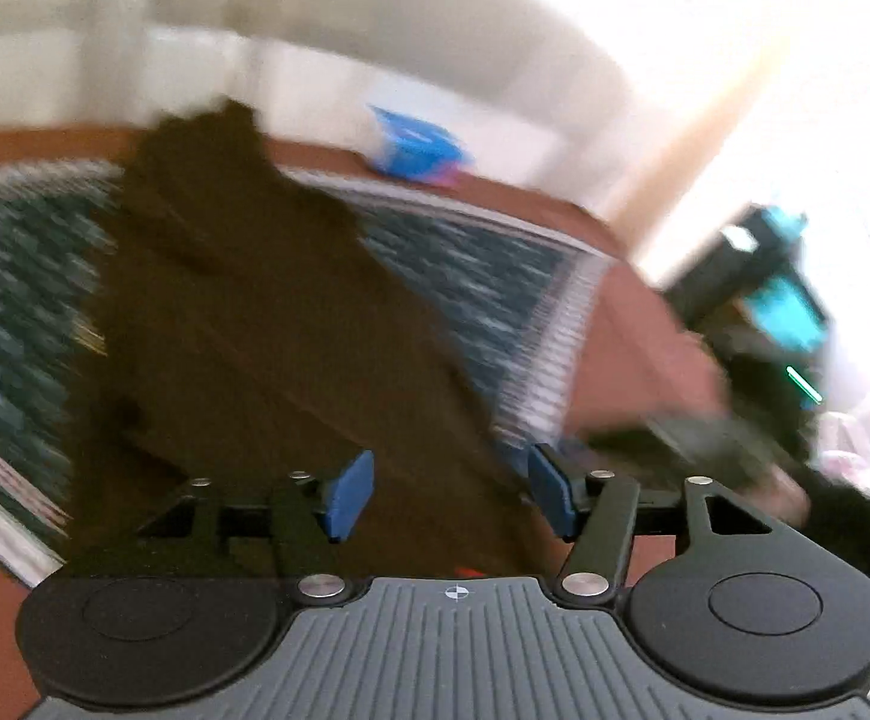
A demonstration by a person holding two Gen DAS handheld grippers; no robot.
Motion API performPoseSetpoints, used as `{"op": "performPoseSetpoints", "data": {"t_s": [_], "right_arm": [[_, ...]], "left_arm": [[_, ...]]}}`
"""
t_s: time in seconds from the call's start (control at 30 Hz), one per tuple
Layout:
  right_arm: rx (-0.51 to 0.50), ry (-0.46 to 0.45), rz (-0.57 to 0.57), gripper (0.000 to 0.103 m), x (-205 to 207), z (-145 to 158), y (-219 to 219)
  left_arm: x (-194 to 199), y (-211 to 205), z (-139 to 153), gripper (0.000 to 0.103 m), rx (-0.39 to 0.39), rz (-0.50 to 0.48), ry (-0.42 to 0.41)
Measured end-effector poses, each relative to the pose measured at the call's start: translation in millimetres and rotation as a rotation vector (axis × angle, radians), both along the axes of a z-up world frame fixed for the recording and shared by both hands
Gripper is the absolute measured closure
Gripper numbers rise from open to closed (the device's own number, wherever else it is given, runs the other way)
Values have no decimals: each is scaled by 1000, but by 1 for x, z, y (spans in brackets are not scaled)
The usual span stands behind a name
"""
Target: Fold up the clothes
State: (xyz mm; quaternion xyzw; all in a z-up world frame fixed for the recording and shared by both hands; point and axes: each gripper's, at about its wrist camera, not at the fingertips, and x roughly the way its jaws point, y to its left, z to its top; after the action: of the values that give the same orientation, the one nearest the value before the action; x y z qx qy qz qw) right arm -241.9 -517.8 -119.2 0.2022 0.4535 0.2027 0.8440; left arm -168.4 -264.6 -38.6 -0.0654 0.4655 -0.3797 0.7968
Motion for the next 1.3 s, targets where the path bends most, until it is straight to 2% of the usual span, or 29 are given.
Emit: {"op": "performPoseSetpoints", "data": {"t_s": [0.13, 0.3, 0.4, 0.57, 0.8, 0.83, 0.9, 0.93, 0.97, 1.03, 1.07, 1.1, 1.17, 1.2, 1.23, 1.3], "right_arm": [[-32, 43, -80, 42, -25, -12, 19], [-112, 76, -164, 40, -44, -17, 38], [-150, 86, -206, 39, -53, -19, 47], [-181, 103, -237, 39, -64, -24, 52], [-200, 133, -197, 39, -72, -29, 56], [-199, 137, -190, 39, -73, -30, 56], [-197, 143, -184, 39, -74, -31, 56], [-194, 144, -183, 39, -74, -32, 56], [-190, 146, -186, 40, -73, -31, 56], [-174, 155, -179, 53, -72, -29, 54], [-165, 161, -172, 70, -71, -28, 53], [-156, 168, -163, 75, -71, -26, 53], [-139, 169, -146, 77, -70, -20, 52], [-129, 165, -142, 88, -69, -14, 51], [-120, 161, -137, 93, -68, -9, 51], [-106, 149, -127, 98, -66, 2, 51]], "left_arm": [[78, 8, -19, 32, 82, 96, -52], [146, -28, -42, 32, 161, 79, -85], [161, -42, -57, 32, 219, 57, -79], [185, -55, -76, 32, 280, 131, -37], [202, -63, -88, 35, 367, 191, -21], [202, -63, -90, 40, 380, 192, -20], [204, -62, -94, 61, 403, 197, -8], [205, -61, -96, 84, 413, 199, 0], [206, -60, -97, 99, 416, 197, 5], [208, -56, -94, 103, 404, 181, 7], [210, -53, -91, 103, 393, 175, 8], [212, -48, -86, 103, 377, 171, 10], [217, -37, -77, 103, 344, 162, 14], [221, -31, -73, 103, 332, 165, 15], [226, -23, -68, 103, 323, 174, 14], [236, -6, -62, 103, 311, 195, 12]]}}
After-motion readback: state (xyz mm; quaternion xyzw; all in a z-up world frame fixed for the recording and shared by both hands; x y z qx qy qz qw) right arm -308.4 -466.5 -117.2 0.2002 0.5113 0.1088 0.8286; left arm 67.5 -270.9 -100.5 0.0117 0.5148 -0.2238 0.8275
